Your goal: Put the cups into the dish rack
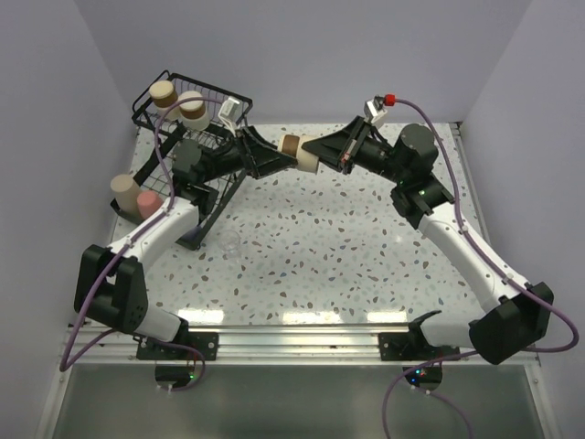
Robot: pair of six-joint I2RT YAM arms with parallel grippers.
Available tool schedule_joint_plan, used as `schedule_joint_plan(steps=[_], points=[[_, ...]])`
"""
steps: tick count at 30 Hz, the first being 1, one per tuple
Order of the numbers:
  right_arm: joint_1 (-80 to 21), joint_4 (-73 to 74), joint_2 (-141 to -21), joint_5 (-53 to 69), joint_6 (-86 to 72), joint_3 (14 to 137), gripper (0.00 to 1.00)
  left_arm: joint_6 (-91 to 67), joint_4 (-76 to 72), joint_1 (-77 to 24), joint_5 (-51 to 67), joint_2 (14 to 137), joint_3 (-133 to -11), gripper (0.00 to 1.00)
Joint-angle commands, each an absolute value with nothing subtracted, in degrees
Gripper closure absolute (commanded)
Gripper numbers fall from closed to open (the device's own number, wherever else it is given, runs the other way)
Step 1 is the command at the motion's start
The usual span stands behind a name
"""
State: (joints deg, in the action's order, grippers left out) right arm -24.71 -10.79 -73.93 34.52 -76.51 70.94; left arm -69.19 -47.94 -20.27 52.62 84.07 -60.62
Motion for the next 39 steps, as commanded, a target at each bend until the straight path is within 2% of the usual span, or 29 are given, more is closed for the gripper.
schedule_joint_plan(steps=[1,10,28,32,33,34,35,38,39], points=[[-25.6,-15.2,-74.7,35.5,-77.3,73.6,1.00,-65.5,-46.9,-20.7,51.6,82.7,-61.4,0.00],[-26.0,-15.2,-74.3,36.0,-77.4,72.2,1.00,-62.6,-43.7,-20.7,49.8,80.5,-61.4,0.00],[-25.8,-11.1,-71.1,34.1,-74.4,69.3,1.00,-62.8,-41.7,-20.0,48.7,79.7,-62.0,0.10],[-25.6,-10.9,-70.8,33.8,-74.5,68.2,1.00,-63.7,-42.5,-20.0,48.5,79.6,-61.6,0.21],[-25.6,-10.9,-70.7,33.5,-74.6,68.0,1.00,-63.8,-42.6,-20.0,48.7,79.8,-61.6,0.31],[-25.5,-10.9,-70.6,33.5,-74.6,68.0,1.00,-64.0,-43.0,-20.0,48.8,79.8,-61.6,0.37],[-25.4,-10.8,-70.7,33.3,-74.6,67.9,1.00,-64.1,-43.0,-20.0,48.9,80.0,-61.7,0.53],[-25.5,-10.7,-71.0,32.9,-74.5,67.9,1.00,-64.0,-42.6,-19.9,48.6,80.0,-62.2,0.77],[-25.5,-10.3,-71.1,32.9,-74.3,67.9,1.00,-63.7,-42.1,-19.8,48.7,80.2,-62.6,0.81]])
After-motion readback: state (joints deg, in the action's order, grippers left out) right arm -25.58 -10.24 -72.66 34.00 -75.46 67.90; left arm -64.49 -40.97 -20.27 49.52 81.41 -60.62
